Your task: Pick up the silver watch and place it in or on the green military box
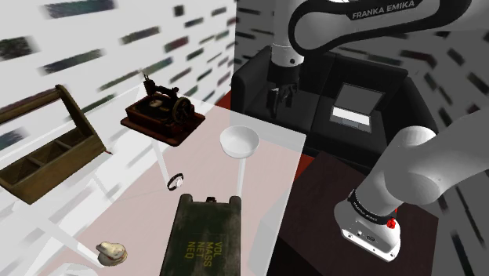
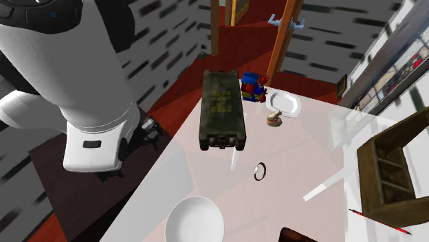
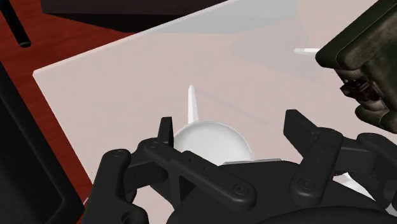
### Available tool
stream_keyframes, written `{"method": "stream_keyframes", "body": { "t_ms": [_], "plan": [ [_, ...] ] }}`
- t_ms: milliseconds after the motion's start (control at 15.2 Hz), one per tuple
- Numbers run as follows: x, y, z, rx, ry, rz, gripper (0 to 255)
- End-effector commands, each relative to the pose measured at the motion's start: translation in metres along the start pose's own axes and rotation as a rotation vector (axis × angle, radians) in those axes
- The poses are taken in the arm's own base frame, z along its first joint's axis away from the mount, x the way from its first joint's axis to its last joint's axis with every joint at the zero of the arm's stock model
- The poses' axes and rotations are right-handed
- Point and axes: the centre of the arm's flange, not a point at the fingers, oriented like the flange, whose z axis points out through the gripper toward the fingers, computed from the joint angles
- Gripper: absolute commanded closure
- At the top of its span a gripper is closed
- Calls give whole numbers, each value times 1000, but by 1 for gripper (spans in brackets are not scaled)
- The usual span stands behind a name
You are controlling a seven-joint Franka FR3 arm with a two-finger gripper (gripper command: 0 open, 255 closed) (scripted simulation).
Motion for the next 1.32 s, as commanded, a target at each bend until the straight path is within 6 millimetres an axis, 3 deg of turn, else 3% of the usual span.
{"method": "stream_keyframes", "body": {
  "t_ms": [0, 1254],
  "plan": [
    [21, -10, 15, 13, 0, -15, 0],
    [187, -141, 136, 133, -11, -156, 0]
  ]
}}
